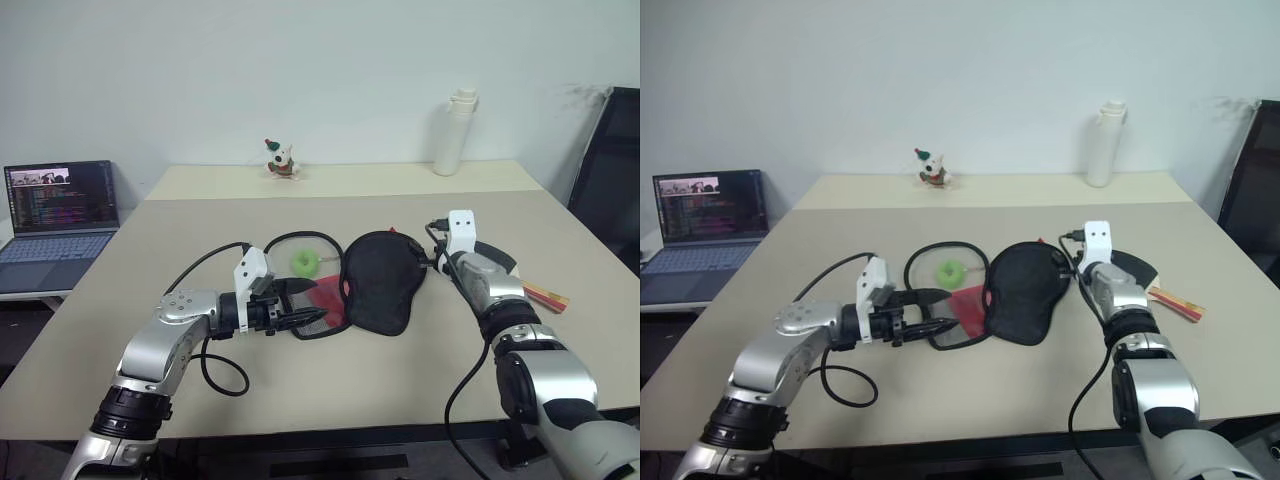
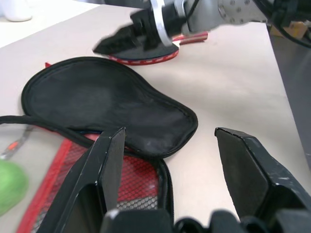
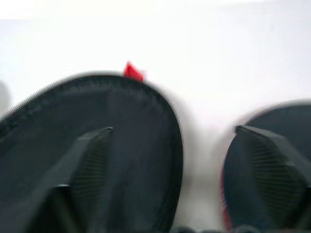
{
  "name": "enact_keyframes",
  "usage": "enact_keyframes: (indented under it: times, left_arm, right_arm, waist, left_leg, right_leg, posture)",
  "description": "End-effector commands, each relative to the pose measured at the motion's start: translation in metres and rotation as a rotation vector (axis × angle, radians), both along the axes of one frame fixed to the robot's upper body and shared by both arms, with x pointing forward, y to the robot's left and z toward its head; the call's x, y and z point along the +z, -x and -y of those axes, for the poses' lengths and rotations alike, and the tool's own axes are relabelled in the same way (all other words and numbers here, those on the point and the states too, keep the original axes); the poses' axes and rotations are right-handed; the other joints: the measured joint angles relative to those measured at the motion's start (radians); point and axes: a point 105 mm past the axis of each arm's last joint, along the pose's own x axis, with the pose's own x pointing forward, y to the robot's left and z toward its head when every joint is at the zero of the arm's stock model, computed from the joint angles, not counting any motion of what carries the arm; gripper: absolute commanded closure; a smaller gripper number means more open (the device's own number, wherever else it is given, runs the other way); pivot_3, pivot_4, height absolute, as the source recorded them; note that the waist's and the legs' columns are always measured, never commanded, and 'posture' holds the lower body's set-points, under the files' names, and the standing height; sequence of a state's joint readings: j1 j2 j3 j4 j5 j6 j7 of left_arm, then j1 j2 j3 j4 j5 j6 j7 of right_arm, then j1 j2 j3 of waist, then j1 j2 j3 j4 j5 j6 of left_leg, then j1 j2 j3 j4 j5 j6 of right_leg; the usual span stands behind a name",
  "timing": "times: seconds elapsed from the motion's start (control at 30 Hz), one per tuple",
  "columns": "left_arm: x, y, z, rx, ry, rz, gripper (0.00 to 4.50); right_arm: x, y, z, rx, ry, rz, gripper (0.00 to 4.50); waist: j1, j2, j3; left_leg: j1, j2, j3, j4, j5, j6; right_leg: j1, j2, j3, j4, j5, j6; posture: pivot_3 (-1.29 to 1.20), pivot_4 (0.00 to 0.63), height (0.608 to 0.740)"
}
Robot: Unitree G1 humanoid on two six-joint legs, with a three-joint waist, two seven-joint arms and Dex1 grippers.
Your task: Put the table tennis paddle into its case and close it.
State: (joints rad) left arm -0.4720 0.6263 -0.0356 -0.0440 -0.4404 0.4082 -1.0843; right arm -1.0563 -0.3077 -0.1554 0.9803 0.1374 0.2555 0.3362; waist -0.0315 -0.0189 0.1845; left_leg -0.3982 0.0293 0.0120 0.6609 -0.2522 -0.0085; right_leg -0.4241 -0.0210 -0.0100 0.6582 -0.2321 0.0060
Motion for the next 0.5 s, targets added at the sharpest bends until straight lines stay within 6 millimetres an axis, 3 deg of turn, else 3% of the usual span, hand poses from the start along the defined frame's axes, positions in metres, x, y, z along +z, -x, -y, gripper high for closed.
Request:
enact_keyframes:
  times: [0.03,0.13,0.23,0.4,0.5]
  left_arm:
    - [0.015,0.003,0.006,-0.05,0.011,0.043,1.3]
    - [0.02,0.005,0.011,-0.098,0.011,0.04,1.3]
    - [0.025,0.005,0.017,-0.129,0.017,0.046,1.3]
    - [0.032,0.001,0.027,-0.173,0.014,0.071,1.3]
    - [0.03,0.0,0.031,-0.193,0.008,0.07,1.3]
  right_arm:
    - [0.026,0.012,0.005,0.142,0.037,0.055,0.04]
    - [0.029,0.038,0.036,0.237,0.131,0.026,0.04]
    - [0.03,0.057,0.053,0.28,0.158,0.014,0.04]
    - [0.011,0.087,0.098,0.302,0.212,-0.102,0.04]
    - [0.0,0.092,0.135,0.198,0.209,-0.195,0.04]
  waist:
    - [0.0,0.0,0.0]
    - [0.012,0.0,0.0]
    - [0.017,0.0,0.0]
    - [0.01,-0.001,0.0]
    - [0.003,-0.001,0.0]
  left_leg:
    - [0.0,0.0,0.0,0.0,0.0,0.0]
    - [-0.001,0.0,-0.001,0.0,0.0,0.0]
    - [-0.002,-0.001,0.0,0.0,0.0,0.0]
    - [0.0,-0.002,0.001,0.0,0.0,0.0]
    - [0.001,-0.002,0.004,0.0,0.0,0.0]
  right_leg:
    - [0.0,0.0,0.0,0.0,0.0,0.0]
    - [0.0,0.0,-0.001,-0.001,0.0,0.0]
    - [0.0,-0.001,-0.001,-0.002,-0.001,0.001]
    - [0.001,0.0,-0.001,-0.002,-0.003,0.006]
    - [0.001,0.001,0.0,-0.001,-0.004,0.006]
  posture:
    - [0.0,0.15,0.74]
    - [0.0,0.15,0.74]
    - [0.0,0.15,0.74]
    - [0.0,0.15,0.74]
    - [0.0,0.15,0.74]
